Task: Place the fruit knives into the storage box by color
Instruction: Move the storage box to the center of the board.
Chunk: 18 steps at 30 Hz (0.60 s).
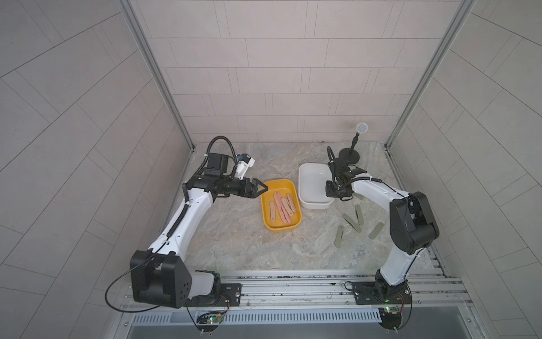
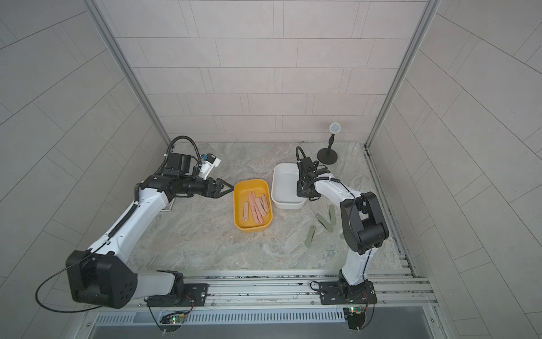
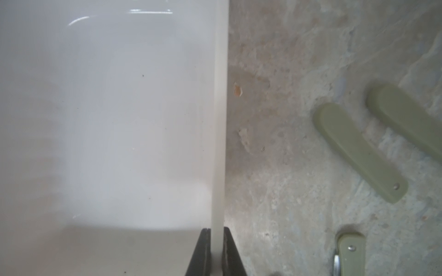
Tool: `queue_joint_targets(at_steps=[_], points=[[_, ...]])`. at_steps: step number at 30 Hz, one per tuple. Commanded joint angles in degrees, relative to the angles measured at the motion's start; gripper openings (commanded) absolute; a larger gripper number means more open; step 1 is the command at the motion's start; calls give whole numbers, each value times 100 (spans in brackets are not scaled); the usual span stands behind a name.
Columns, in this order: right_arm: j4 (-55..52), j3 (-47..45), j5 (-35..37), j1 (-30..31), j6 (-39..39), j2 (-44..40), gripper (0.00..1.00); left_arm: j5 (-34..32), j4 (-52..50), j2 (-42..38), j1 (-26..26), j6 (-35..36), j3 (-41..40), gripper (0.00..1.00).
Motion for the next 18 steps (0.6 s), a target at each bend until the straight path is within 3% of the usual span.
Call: queue_joint_targets(at_steps=[1, 8, 18], points=[[-186, -395, 221, 169, -28, -436, 8, 100, -207, -107, -65, 188, 46, 87], [-292, -1048, 350, 445, -36, -1037, 9, -13, -182, -129, -249, 88, 67, 87], [-417, -896, 518, 1032, -58, -988, 9, -244, 126, -269, -304, 43, -313, 87]])
